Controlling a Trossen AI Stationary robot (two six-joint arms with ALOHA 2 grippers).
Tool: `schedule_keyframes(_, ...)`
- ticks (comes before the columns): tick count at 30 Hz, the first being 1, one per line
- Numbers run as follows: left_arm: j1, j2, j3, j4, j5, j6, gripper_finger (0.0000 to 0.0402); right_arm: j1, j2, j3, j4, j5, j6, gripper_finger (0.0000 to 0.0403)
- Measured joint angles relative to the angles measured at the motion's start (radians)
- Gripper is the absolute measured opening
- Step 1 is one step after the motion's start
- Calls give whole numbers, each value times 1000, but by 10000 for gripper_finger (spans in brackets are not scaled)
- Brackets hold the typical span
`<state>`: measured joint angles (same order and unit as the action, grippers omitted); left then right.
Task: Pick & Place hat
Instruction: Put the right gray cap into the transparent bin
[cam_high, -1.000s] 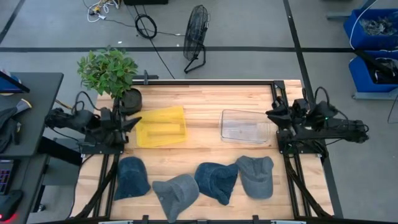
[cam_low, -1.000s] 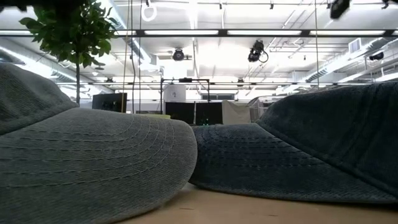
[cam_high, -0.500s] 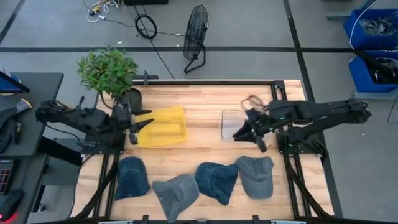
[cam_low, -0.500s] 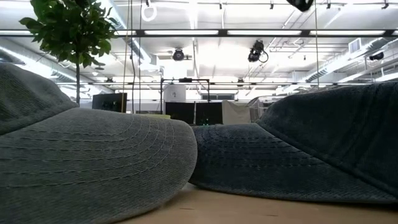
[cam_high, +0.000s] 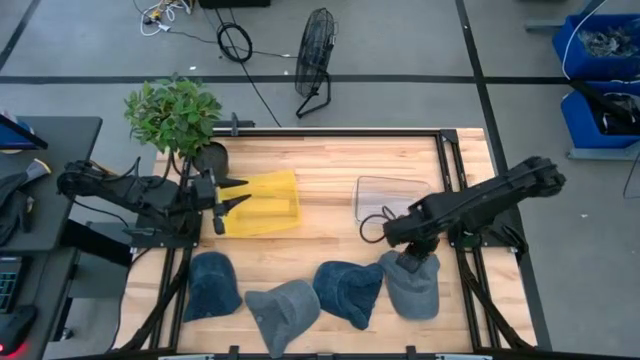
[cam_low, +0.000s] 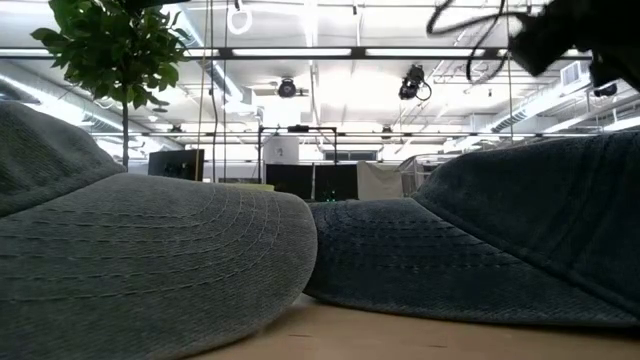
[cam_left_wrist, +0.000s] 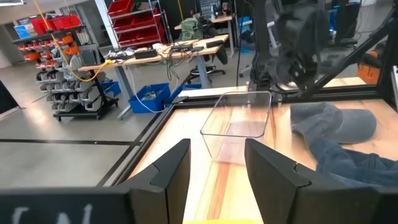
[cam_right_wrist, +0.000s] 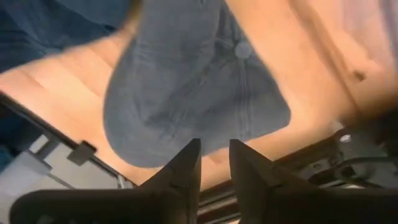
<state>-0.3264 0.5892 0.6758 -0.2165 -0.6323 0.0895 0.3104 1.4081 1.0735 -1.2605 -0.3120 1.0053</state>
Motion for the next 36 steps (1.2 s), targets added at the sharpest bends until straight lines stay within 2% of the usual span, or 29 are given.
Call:
schedule_keyframes(9,0,0,0,-21,0,0,156,50,126,-14,277,-29,-56,112)
schedule_keyframes(17,0,0,0,-23,-1,0,156,74,163,-14,248,14,86,141)
schedule_keyframes(29,0,0,0,-81,-1,-3,156,78,163,-16,237,95,135,199)
schedule_keyframes(36,0,0,0,-134,-1,-27,156,78,163,-116,309,71,251,210)
